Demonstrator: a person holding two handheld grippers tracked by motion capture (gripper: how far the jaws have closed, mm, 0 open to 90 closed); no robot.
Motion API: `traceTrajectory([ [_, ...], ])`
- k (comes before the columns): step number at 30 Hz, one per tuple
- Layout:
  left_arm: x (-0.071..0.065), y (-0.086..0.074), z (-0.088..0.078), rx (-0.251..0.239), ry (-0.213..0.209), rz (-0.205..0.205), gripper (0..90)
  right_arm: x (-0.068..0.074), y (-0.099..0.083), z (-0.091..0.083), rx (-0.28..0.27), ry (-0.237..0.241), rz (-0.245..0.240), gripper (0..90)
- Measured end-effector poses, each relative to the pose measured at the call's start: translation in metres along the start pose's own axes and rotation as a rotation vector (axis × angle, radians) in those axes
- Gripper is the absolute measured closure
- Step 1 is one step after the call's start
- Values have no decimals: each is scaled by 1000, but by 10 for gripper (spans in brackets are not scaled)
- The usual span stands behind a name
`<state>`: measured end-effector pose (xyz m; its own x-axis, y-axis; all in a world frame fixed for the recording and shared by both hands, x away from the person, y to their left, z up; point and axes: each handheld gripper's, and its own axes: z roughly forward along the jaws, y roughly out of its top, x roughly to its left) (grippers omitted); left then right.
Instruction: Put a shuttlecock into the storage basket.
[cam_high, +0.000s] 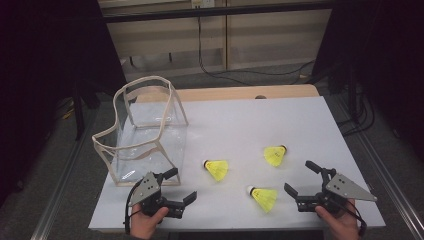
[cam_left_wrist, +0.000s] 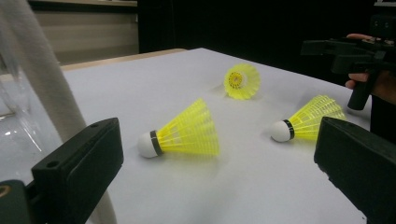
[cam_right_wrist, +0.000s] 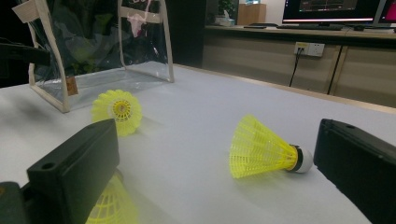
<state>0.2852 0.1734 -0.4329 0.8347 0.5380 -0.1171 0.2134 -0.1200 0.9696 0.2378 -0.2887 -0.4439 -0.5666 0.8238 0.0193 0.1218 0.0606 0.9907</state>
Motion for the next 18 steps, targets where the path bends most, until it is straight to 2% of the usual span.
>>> traceTrajectory([
  [7,-2,1,8,10,-9,2,14,1,0,1,-2,2,-1,0],
  [11,-5,1,14,26,-19,20,13,0,0,1,-5,3,-4,0],
  [18,-7,2,20,29,-12,8,12,-1,0,0,-8,1,-3,1],
])
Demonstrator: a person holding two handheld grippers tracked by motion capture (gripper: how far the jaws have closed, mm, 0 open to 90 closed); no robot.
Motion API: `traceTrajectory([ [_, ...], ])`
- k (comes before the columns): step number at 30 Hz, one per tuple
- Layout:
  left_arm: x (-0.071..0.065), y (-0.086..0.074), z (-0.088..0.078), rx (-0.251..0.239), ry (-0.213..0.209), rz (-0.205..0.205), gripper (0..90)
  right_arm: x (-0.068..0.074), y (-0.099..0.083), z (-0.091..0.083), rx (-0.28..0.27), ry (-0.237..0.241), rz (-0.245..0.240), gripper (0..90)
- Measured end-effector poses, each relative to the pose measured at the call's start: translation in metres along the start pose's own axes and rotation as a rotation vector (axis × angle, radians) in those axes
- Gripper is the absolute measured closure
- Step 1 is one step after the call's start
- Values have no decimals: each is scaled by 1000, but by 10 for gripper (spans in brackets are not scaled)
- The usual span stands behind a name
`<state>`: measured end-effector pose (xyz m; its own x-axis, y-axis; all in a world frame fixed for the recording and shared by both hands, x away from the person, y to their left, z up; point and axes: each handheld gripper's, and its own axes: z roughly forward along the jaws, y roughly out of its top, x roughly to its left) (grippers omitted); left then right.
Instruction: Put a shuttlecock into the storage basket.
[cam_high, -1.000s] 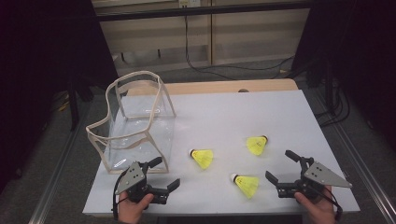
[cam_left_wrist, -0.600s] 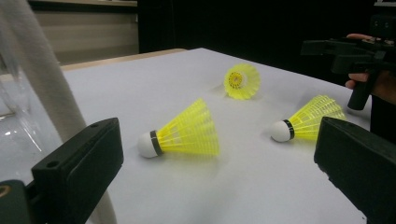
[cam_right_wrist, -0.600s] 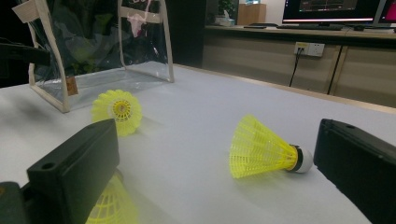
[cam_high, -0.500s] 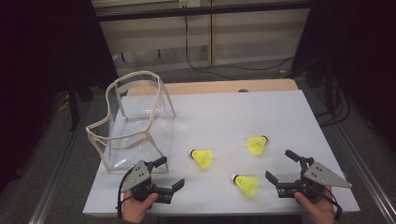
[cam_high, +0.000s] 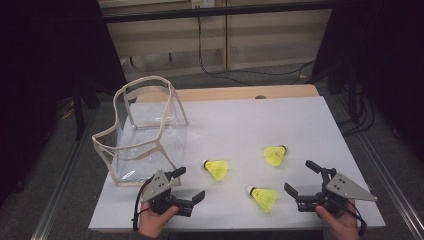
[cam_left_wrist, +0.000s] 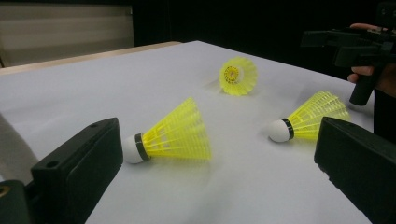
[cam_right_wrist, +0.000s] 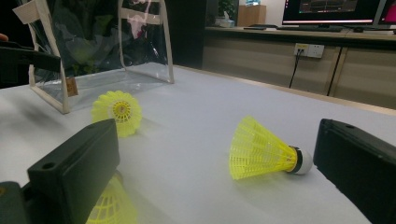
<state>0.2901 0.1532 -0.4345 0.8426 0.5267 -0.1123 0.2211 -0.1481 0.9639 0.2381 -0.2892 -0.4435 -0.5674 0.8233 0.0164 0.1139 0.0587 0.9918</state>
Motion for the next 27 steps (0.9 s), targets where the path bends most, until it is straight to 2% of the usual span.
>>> traceTrajectory([
  [12,-3,1,8,24,7,11,11,0,-1,0,8,1,8,1],
  [18,-5,2,13,29,-6,6,12,0,-1,1,10,3,3,1],
  [27,-6,2,20,54,10,7,11,0,-1,0,9,2,5,2],
])
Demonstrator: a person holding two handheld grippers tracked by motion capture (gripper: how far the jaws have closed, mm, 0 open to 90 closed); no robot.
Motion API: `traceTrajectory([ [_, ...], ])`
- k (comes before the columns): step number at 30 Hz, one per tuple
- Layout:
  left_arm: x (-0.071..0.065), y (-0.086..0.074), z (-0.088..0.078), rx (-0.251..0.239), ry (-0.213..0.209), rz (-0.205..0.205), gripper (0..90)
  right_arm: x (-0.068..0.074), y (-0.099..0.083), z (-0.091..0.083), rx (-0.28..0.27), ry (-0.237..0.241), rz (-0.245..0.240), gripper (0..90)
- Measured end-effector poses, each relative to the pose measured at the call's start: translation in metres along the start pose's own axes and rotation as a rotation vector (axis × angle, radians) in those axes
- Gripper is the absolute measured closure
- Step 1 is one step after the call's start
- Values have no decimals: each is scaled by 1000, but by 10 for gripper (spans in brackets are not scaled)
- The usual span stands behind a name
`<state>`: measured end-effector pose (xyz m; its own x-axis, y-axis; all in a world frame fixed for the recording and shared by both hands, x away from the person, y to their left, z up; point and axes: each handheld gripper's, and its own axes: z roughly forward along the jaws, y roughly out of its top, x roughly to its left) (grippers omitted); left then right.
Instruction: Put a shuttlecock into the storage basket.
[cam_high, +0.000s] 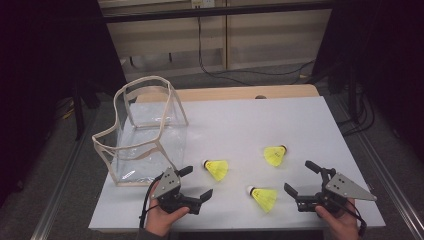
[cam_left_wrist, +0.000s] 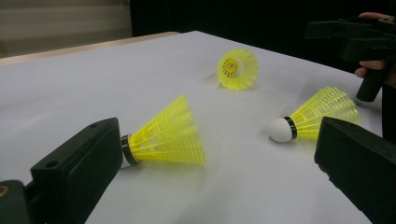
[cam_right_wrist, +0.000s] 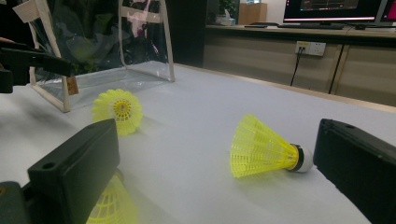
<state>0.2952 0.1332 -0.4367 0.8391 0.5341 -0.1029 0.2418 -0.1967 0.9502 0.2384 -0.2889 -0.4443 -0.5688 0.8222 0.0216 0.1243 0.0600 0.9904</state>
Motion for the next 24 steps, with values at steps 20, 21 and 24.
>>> traceTrajectory([
  [20,-4,2,19,69,53,-26,12,1,0,0,-3,1,-1,2],
  [21,-4,2,19,77,60,-21,12,1,0,0,-2,1,-1,2],
  [24,-4,3,22,86,65,-27,12,1,0,0,-3,1,-3,2],
])
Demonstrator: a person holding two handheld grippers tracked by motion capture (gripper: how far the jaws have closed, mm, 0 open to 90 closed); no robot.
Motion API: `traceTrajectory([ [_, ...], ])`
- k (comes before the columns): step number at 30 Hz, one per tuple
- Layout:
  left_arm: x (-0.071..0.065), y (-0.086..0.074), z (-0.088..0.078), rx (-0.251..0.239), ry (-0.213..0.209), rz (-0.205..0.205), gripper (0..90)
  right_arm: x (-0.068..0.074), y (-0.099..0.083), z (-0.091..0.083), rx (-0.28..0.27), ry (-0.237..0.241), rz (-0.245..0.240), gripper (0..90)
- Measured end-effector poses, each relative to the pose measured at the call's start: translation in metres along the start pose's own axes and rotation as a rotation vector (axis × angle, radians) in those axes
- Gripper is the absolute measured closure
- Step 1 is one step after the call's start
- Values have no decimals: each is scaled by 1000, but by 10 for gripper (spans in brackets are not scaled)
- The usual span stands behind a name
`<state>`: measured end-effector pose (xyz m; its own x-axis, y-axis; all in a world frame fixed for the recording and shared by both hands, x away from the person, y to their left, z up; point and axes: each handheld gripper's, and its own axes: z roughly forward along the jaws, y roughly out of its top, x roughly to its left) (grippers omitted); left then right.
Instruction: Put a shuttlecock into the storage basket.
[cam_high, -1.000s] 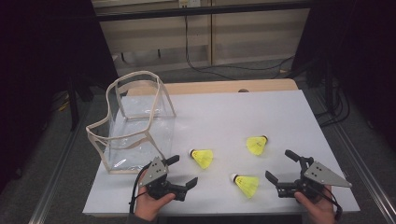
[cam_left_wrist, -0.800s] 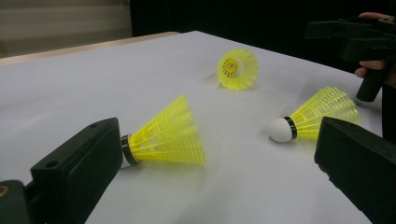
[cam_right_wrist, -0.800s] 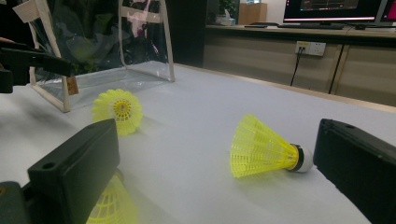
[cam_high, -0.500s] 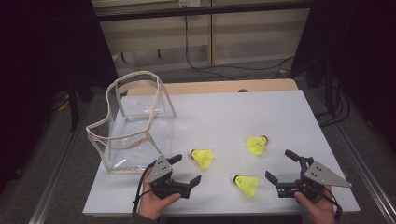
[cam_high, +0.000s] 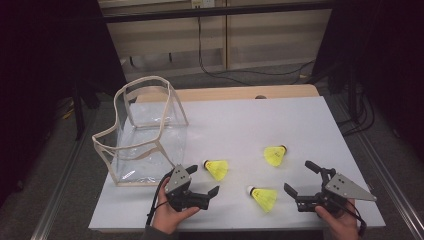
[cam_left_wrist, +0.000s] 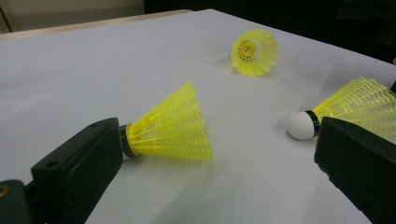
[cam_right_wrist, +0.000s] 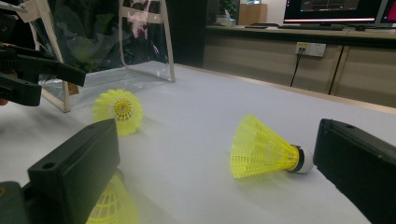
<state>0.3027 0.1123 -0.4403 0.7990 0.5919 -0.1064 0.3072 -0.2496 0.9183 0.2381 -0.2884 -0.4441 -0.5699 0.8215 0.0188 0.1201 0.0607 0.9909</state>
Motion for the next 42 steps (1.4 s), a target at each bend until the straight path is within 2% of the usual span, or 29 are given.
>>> traceTrajectory([
  [5,-1,1,3,12,11,-13,12,0,0,0,0,-1,-1,2],
  [7,-1,2,6,43,20,1,14,0,0,0,-2,0,0,2],
  [8,-1,2,6,43,20,1,16,0,0,0,-2,0,0,2],
  [9,-2,2,7,49,32,-9,16,0,0,0,-1,0,-1,2],
  [18,-1,3,13,78,52,-37,36,0,0,0,-2,1,-5,2],
  [32,-1,3,23,116,81,-35,43,0,1,0,-3,-1,-3,2],
  [42,1,4,29,123,97,-60,49,0,1,-1,-6,-3,-3,2],
])
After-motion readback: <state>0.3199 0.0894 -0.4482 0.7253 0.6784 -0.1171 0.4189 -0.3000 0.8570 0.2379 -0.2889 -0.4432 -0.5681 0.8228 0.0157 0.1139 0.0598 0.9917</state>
